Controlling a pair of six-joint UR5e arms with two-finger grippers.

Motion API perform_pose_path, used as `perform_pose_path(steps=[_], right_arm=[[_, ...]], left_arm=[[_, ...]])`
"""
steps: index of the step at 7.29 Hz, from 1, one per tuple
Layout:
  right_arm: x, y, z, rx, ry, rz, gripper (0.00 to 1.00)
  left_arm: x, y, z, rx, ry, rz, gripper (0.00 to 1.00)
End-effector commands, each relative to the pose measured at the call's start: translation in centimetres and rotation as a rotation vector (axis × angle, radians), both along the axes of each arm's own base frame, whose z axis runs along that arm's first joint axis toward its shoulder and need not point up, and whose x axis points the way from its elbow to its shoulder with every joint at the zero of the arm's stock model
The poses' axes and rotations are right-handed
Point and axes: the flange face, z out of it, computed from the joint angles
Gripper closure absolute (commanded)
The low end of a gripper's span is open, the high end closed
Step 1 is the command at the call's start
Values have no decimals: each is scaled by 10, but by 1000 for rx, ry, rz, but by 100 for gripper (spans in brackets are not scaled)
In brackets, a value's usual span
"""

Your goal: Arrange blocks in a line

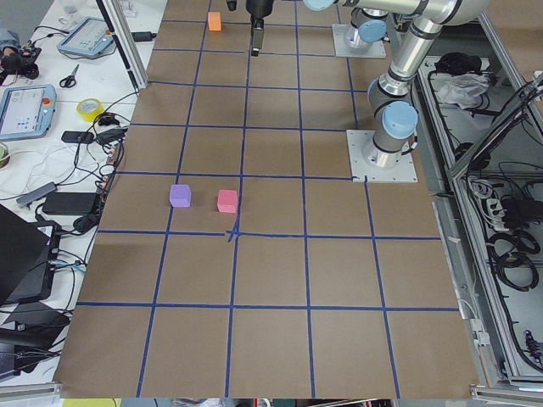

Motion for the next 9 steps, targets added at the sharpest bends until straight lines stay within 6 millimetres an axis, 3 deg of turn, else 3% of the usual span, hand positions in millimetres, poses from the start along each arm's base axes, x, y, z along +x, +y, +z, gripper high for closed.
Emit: perform_pose_path(steps=[1,4,5,7,8,9], right_arm=[[0,-2,0,-5,4,-1,0],[-14,-12,-4,-18,3,-12,0],[-30,-26,-12,-32,6,-41,0],[-88,-61,-33,-63,6,-26,0],[-95,-75,-29,-161,23,-10,0],[-104,-96,-51,-164,26,-18,0]], left_arm=[[0,-2,-1,0,0,0,0],[0,-1,0,-6,-1,-1,0],[0,-1,0,-6,-1,-1,0],[0,-1,0,-7,-1,-1,0],[0,-1,1,-8,-1,-1,0],[0,-1,1,-8,-1,0,0]])
